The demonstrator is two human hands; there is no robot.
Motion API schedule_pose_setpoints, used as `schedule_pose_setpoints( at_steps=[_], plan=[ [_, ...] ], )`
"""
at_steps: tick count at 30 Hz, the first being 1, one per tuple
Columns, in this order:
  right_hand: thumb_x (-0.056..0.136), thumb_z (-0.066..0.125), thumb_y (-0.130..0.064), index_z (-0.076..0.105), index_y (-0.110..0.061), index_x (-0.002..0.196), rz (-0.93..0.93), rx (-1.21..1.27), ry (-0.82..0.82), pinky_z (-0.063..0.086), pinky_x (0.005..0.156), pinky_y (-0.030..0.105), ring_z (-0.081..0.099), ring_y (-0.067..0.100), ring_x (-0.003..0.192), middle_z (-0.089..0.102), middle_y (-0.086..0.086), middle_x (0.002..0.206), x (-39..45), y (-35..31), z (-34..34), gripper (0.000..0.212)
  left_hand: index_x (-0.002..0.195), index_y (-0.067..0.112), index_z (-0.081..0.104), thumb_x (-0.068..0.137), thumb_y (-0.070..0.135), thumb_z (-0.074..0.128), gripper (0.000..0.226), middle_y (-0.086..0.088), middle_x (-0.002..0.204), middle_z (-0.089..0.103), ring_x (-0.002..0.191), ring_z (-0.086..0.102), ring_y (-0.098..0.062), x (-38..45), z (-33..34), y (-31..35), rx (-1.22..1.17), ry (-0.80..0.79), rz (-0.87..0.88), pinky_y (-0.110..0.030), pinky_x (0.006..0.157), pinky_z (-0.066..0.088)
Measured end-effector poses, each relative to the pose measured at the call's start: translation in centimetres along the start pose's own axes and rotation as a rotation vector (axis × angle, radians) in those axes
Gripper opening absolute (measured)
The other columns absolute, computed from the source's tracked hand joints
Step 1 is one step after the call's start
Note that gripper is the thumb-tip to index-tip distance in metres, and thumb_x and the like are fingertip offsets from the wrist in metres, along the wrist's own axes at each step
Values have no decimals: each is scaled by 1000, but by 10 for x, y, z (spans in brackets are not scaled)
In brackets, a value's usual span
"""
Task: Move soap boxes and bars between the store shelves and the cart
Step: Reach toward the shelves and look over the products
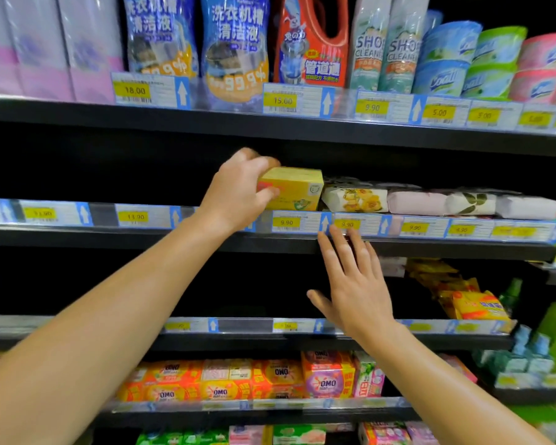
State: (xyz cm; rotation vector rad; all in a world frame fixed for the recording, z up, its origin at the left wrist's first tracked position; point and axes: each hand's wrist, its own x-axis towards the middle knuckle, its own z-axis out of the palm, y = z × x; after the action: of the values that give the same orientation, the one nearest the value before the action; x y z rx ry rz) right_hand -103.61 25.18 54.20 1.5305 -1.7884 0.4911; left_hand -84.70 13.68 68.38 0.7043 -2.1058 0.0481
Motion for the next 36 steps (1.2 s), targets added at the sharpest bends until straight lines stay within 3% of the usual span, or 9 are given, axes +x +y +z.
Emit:
schedule_pose_setpoints(
  at_steps=[6, 11, 18, 23, 26, 31, 36],
  plan=[
    [76, 74, -54, 20, -12, 158, 24, -29, 37, 22, 119, 56, 14, 38, 151, 19, 12, 164, 0, -3, 16, 106, 134, 20, 59, 92, 27, 65, 43, -8, 130, 58, 120, 54, -25, 8, 17, 0, 39, -243, -133, -29, 101, 42],
    [72, 80, -46, 16, -12, 158, 19, -35, 95, 10, 121, 53, 10, 38, 151, 17, 11, 164, -1, -2, 24, 112, 122, 24, 69, 93, 21, 64, 30, 4, 123, 66, 113, 59, -12, 11, 19, 1, -76, -221, -208, -18, 92, 42],
    [71, 81, -43, 15, -13, 158, 25, -26, 118, 8, 121, 52, 8, 37, 152, 17, 11, 164, 0, -2, 26, 113, 116, 21, 73, 90, 24, 67, 27, 0, 127, 58, 121, 50, -17, 11, 26, 5, -19, -139, -154, -22, 103, 34],
    [69, 83, -43, 16, -14, 158, 44, -16, 113, 12, 121, 54, 9, 37, 151, 20, 11, 163, 0, -4, 28, 115, 131, 31, 61, 86, 34, 70, 47, 5, 139, 54, 124, 52, -14, 23, 24, 9, -53, -289, -253, -20, 95, 38],
    [69, 83, -43, 17, -15, 158, 54, -6, 118, 14, 121, 54, 9, 36, 151, 21, 10, 163, 0, -4, 28, 114, 132, 30, 61, 92, 36, 65, 40, 4, 137, 57, 121, 56, -16, 29, 25, 12, -9, -364, -271, -25, 99, 43],
    [71, 81, -43, 19, -15, 157, 60, 7, 115, 16, 121, 55, 10, 36, 151, 22, 10, 163, 0, -5, 29, 110, 132, 32, 61, 94, 40, 62, 38, 2, 135, 59, 118, 58, -17, 25, 24, 8, 25, -352, -288, -33, 103, 47],
    [71, 82, -41, 16, -15, 157, 65, 12, 116, 11, 120, 53, 8, 37, 151, 21, 11, 163, 0, -7, 28, 112, 134, 33, 58, 94, 38, 62, 41, 3, 136, 58, 120, 57, -18, 30, 26, 12, 77, -354, -259, -29, 99, 46]
  ],
)
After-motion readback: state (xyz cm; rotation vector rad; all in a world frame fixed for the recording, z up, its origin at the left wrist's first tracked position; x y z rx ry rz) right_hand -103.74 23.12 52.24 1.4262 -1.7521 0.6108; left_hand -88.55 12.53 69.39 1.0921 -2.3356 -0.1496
